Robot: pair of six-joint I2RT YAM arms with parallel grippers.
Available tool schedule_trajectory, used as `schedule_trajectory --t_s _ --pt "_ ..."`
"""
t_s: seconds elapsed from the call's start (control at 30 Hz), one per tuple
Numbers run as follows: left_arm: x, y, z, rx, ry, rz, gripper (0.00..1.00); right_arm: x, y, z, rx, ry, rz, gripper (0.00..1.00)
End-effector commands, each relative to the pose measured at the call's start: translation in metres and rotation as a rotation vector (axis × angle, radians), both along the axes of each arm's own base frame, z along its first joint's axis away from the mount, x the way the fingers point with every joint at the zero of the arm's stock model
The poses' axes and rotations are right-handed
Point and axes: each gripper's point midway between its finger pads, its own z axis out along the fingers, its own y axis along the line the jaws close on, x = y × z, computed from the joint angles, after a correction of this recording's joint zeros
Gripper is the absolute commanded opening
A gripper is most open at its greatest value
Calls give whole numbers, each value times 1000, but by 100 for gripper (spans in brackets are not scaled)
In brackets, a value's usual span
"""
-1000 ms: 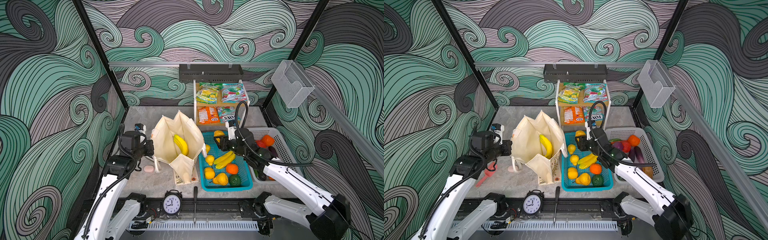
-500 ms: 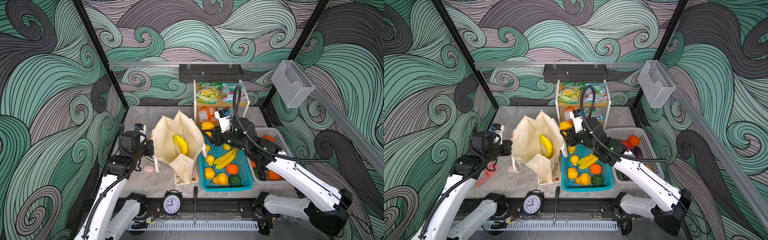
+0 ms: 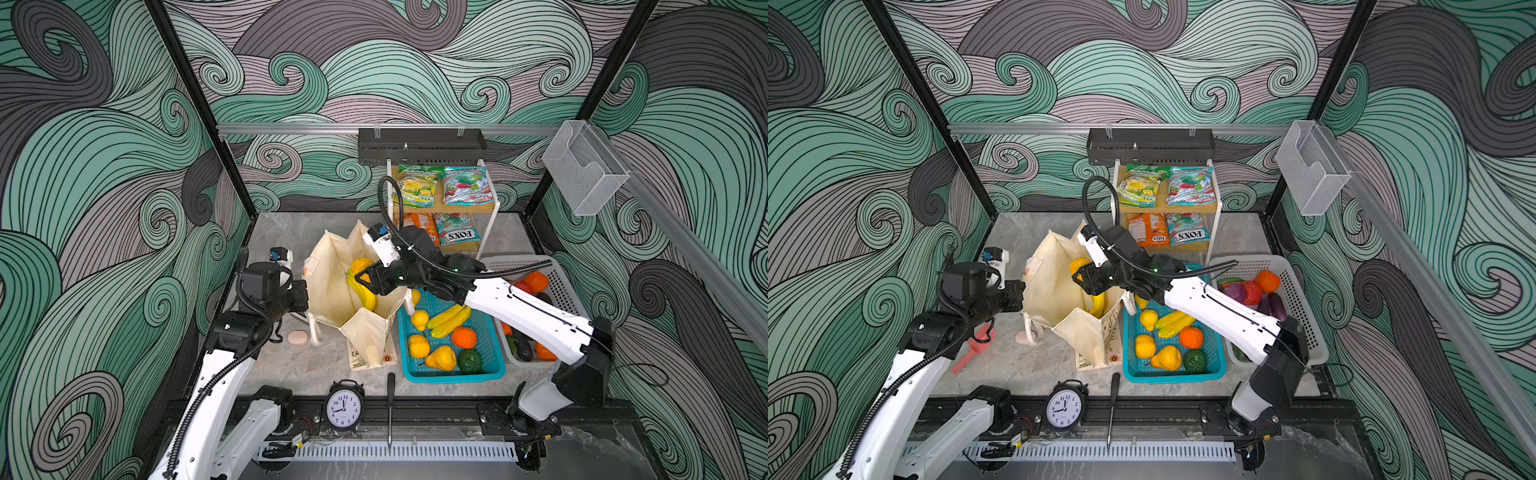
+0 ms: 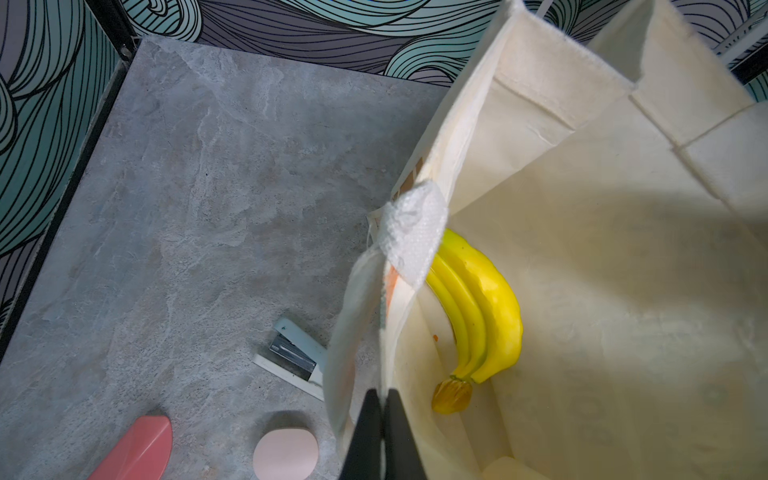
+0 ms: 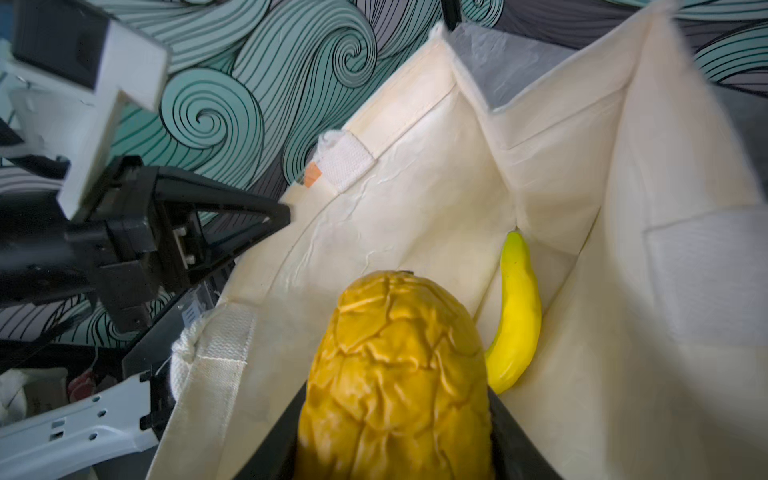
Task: Place the food into the grocery bag and tie it
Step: 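Lift the yellow mango with the right gripper and carry it into the tote, then release the mango inside the tote and raise the right gripper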
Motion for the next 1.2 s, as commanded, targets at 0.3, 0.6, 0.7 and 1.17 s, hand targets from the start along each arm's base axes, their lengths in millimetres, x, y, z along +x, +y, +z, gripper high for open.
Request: schedule_trajectory --t_s 0.3,0.6,0.7,1.17 --pt "1 -7 5 -25 -23 -37 0 -10 41 -91 -187 163 132 34" --pt "0 -10 6 -36 -28 -54 0 -9 38 -154 -336 270 101 32" --pt "1 -10 6 -36 -24 -53 0 -8 37 -171 -369 286 89 32" --pt "1 -10 4 -32 -20 -53 0 4 20 -246 -535 323 -11 32"
